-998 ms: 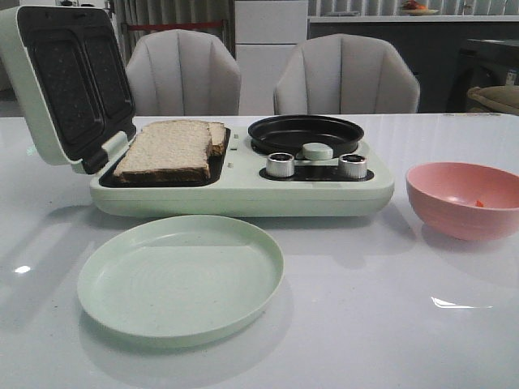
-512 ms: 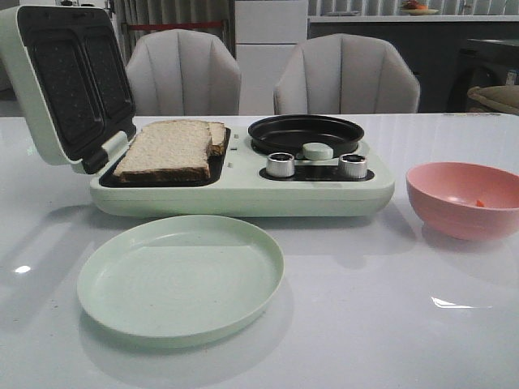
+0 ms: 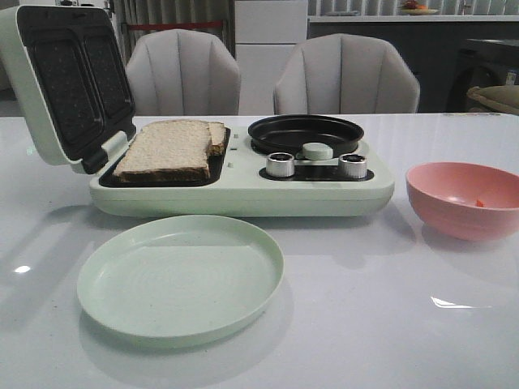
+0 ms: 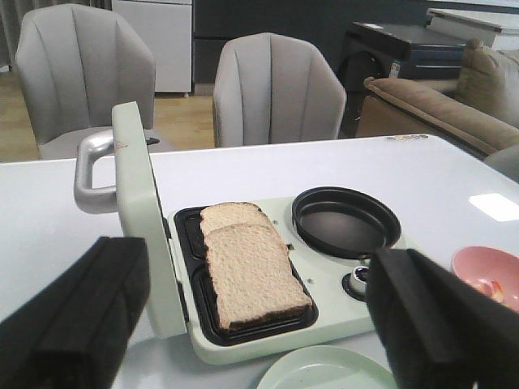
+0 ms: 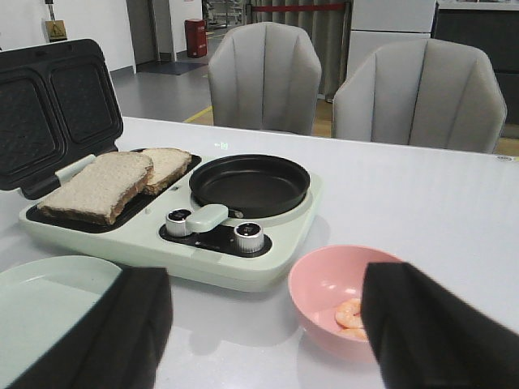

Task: Make breakfast with bread and shrimp

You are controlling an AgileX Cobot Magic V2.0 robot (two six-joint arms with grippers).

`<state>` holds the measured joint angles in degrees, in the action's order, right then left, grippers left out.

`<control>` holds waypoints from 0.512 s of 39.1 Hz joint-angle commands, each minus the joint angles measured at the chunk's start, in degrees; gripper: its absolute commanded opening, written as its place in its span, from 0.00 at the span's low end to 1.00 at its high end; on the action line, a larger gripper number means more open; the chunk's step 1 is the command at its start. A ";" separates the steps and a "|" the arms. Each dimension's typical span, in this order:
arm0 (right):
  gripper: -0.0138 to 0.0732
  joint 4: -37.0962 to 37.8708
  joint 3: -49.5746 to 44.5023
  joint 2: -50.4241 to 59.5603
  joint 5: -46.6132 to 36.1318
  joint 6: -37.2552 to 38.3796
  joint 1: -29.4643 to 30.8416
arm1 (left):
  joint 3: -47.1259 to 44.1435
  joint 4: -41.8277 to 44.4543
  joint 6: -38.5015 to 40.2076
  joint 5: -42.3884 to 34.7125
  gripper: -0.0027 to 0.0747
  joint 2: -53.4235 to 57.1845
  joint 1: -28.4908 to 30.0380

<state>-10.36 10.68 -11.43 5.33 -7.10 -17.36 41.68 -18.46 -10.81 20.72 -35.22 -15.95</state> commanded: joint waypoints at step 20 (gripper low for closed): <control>0.83 0.12 1.59 -0.45 -4.94 -0.17 0.26 | 25.26 -8.24 1.83 -3.15 0.63 -29.65 12.97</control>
<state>-10.36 10.68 -11.43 5.33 -7.10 -17.36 62.63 -24.70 -9.68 19.71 -62.93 -6.01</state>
